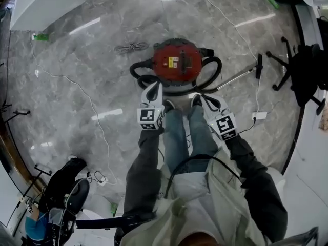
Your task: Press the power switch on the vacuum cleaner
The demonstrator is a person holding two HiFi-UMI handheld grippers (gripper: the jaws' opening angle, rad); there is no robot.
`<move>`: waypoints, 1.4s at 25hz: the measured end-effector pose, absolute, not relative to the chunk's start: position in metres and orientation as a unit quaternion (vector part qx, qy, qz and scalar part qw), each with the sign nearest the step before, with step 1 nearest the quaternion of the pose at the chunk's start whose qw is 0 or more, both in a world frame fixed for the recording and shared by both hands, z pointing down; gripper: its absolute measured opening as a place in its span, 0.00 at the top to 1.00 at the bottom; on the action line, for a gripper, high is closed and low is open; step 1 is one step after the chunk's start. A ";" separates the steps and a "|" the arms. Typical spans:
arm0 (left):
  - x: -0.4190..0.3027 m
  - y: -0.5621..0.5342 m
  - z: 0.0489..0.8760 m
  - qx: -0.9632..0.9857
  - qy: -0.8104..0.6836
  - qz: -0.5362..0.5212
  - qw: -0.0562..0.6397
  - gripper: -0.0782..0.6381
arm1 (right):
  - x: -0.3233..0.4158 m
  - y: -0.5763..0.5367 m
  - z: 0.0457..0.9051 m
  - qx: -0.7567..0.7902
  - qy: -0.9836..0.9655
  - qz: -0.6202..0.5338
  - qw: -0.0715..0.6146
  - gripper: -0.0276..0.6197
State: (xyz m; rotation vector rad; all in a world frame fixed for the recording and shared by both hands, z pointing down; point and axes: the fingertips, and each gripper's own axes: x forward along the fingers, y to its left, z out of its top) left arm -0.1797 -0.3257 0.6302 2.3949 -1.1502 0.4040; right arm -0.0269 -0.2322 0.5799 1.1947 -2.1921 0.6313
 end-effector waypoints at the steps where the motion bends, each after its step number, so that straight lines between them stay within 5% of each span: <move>1: -0.180 -0.332 0.645 0.865 -0.418 0.155 0.231 0.88 | -0.031 -0.240 0.586 0.443 -0.821 0.233 0.275 0.95; 12: -0.143 -0.368 0.811 0.862 -0.320 0.330 0.214 0.88 | -0.030 -0.248 0.690 0.480 -0.783 0.275 0.284 0.95; 35: -0.138 -0.375 0.843 0.853 -0.344 0.326 0.219 0.89 | -0.029 -0.249 0.731 0.459 -0.791 0.308 0.261 0.95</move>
